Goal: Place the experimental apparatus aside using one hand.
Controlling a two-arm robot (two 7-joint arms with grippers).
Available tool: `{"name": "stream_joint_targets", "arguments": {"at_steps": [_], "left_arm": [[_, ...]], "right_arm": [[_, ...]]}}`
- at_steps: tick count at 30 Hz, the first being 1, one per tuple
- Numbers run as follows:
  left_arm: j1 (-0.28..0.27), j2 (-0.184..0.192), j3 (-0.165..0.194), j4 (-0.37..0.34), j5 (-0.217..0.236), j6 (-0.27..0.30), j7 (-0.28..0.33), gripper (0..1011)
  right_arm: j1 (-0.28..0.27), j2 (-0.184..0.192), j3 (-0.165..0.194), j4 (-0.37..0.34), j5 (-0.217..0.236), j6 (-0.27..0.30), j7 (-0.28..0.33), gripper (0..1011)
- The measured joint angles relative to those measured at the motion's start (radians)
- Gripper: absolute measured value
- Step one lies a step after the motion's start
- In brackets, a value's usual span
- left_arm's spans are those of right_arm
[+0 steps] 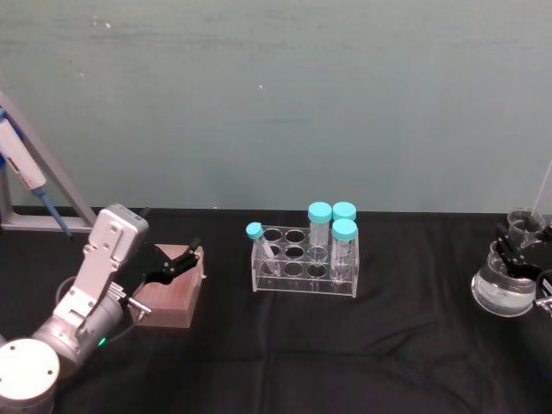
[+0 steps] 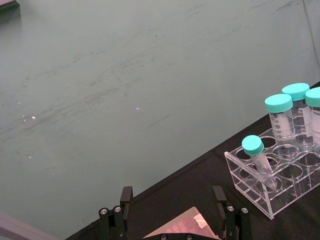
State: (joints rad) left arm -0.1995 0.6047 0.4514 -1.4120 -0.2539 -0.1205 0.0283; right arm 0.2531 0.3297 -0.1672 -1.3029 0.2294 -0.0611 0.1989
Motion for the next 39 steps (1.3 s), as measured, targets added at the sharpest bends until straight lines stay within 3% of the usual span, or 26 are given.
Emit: {"name": "stream_joint_targets", "arguments": {"at_steps": [22, 39], "left_arm": [[0.0, 0.0, 0.0, 0.0, 0.0, 0.0, 0.0, 1000], [0.0, 0.0, 0.0, 0.0, 0.0, 0.0, 0.0, 1000]], "right_arm": [[0.007, -0.044, 0.065, 0.025, -0.02, 0.029, 0.022, 451], [0.028, -0.061, 0.085, 0.057, -0.015, 0.047, 0.046, 451]]}}
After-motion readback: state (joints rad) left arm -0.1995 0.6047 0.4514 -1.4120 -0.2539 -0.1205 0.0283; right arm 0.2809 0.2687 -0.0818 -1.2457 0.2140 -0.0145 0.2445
